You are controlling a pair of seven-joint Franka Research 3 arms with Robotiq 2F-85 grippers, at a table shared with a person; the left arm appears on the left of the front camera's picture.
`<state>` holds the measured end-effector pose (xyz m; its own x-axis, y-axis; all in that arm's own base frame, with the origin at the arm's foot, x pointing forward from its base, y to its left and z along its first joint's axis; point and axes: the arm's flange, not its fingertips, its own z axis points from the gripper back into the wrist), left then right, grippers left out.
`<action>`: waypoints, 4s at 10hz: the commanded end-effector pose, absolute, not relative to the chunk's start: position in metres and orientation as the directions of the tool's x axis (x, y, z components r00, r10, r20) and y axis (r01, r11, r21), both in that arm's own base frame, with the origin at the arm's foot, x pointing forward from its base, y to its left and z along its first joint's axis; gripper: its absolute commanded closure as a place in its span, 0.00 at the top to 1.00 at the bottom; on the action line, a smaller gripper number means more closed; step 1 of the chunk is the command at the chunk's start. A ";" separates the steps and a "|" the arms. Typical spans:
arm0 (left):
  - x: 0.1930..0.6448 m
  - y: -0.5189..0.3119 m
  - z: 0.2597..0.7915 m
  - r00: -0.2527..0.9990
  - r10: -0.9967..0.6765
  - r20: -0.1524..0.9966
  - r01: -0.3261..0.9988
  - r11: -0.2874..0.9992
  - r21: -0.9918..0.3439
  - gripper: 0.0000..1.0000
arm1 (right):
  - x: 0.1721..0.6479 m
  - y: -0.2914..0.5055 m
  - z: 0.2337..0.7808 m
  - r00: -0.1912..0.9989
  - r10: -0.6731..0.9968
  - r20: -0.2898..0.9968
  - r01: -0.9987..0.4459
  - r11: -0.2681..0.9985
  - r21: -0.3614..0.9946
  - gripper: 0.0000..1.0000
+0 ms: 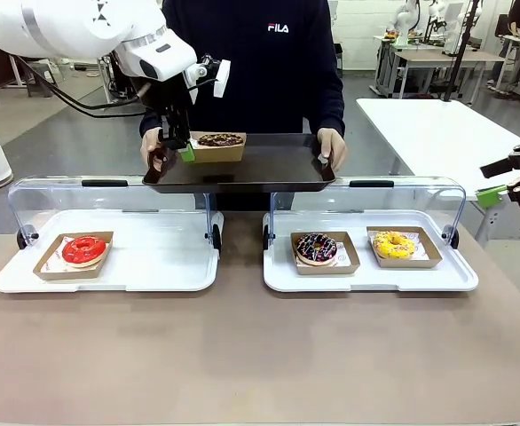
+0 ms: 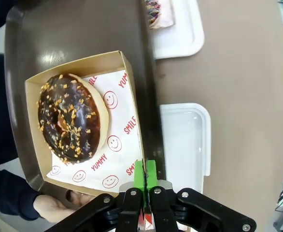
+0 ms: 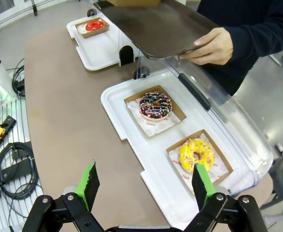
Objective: Provide the desired donut to the person.
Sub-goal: Place the picked Paper togo box onto the Handle tray extended by the person.
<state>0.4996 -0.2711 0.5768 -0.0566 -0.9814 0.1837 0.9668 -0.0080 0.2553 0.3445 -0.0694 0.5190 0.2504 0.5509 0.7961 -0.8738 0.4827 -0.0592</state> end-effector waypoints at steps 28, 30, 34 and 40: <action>0.530 -0.244 0.551 -0.025 -0.993 0.114 0.970 0.003 0.242 1.00 | 0.346 -0.069 0.518 0.228 0.534 0.814 -0.879 0.473 -0.064 1.00; 0.530 -0.244 0.551 -0.025 -0.993 0.114 0.970 0.003 0.242 1.00 | 0.346 -0.069 0.518 0.228 0.534 0.814 -0.879 0.473 -0.064 1.00; 0.530 -0.244 0.551 -0.025 -0.993 0.114 0.970 0.003 0.242 1.00 | 0.346 -0.069 0.518 0.228 0.534 0.814 -0.879 0.473 -0.064 1.00; 0.530 -0.244 0.551 -0.025 -0.993 0.114 0.970 0.003 0.242 1.00 | 0.346 -0.069 0.518 0.228 0.534 0.814 -0.879 0.473 -0.064 1.00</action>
<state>0.5280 -0.2447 0.5518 -0.0329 -0.9916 0.1248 0.9751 -0.0044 0.2218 0.3445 -0.0694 0.5190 0.2506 0.5509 0.7961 -0.8737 0.4828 -0.0591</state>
